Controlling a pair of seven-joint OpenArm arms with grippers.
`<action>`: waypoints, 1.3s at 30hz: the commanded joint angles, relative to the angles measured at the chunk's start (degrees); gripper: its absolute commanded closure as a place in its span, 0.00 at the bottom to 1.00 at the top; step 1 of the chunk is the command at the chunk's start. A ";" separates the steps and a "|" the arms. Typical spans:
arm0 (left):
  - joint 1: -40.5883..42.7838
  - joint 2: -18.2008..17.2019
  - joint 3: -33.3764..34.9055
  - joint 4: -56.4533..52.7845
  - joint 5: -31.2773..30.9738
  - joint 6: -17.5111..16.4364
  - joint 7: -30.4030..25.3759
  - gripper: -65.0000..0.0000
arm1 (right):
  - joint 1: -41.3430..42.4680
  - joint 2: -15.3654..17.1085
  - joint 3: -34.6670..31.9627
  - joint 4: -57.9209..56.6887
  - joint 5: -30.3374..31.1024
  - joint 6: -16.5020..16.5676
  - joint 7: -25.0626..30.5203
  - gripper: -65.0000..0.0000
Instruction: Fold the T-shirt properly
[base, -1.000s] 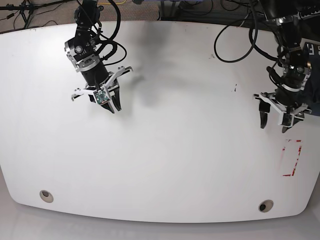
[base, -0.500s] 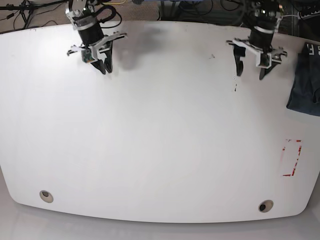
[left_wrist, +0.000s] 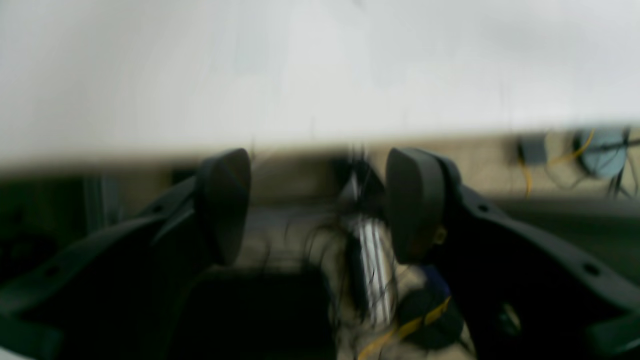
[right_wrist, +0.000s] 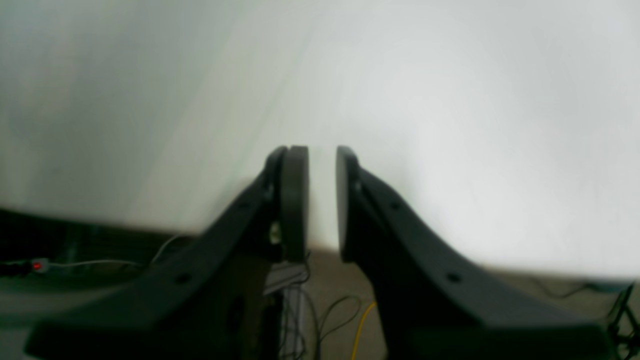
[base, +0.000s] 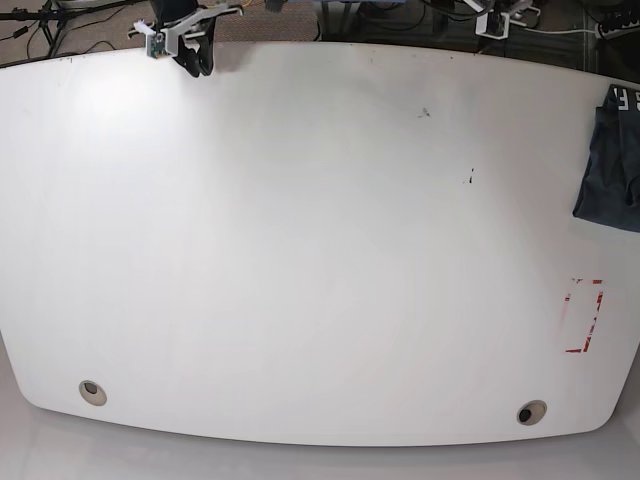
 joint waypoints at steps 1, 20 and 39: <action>3.97 -0.05 0.50 -0.11 -0.52 0.72 -1.53 0.39 | -4.08 0.55 0.24 -1.37 2.02 0.09 2.33 0.86; -12.03 -5.50 5.34 -43.18 -0.52 0.81 -1.79 0.39 | 0.14 1.17 0.15 -30.30 2.02 5.98 4.70 0.86; -36.03 -5.94 5.07 -78.88 -0.44 0.90 -1.79 0.39 | 16.14 2.48 0.07 -60.36 -11.08 0.79 9.54 0.86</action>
